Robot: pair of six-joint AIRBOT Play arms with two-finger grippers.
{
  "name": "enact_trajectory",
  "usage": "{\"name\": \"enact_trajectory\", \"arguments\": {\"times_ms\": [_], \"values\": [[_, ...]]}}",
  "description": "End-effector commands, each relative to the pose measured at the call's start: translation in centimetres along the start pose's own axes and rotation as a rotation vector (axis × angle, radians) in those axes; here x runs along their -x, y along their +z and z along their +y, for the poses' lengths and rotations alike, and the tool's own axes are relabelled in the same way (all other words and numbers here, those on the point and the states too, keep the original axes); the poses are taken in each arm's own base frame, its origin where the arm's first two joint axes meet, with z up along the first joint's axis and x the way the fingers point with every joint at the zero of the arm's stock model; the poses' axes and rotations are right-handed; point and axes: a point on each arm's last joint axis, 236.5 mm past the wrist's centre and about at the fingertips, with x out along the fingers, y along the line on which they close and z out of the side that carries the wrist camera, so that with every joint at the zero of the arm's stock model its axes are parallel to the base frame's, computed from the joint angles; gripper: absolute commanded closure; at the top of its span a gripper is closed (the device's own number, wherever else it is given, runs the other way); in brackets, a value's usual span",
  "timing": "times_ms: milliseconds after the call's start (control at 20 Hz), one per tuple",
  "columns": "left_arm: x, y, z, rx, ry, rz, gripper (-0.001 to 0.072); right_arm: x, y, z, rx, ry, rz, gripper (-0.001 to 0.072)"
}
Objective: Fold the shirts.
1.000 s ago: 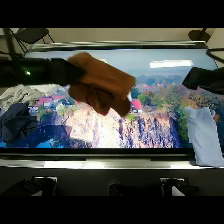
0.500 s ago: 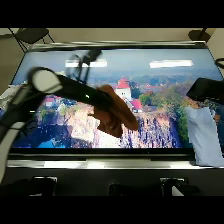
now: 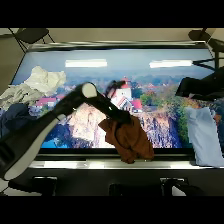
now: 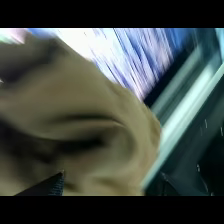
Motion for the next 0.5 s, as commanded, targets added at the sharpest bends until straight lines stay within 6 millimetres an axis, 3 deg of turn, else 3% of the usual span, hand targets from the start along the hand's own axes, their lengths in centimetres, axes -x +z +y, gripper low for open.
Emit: {"name": "enact_trajectory", "arguments": {"times_ms": [0, 50, 150, 300, 450], "values": [[8.9, 3.4, 5.9, 0.066, 0.136, -0.172, 0.0045, -3.9, -1.1, 0.5, -0.014, 0.037, 0.106, 0.0042], [10.7, 2.9, 8.4, 0.132, 0.185, -0.177, 0.0046, -5.3, -2.6, 0.7, -0.021, 0.057, 0.166, 0.0042], [10.9, -0.3, 12.8, 0.235, 0.246, -0.085, 0.0046, -8.5, -6.1, 1.4, -0.021, 0.109, 0.297, 0.0042], [5.7, -6.1, 15.7, 0.373, 0.23, 0.054, 0.0047, -12.6, -12.1, 1.8, -0.044, 0.16, 0.487, 0.0042], [1.1, -9.6, 17.2, 0.443, 0.229, 0.078, 0.0054, -14.9, -16.6, 1.3, -0.055, 0.166, 0.573, 0.0043]]}}
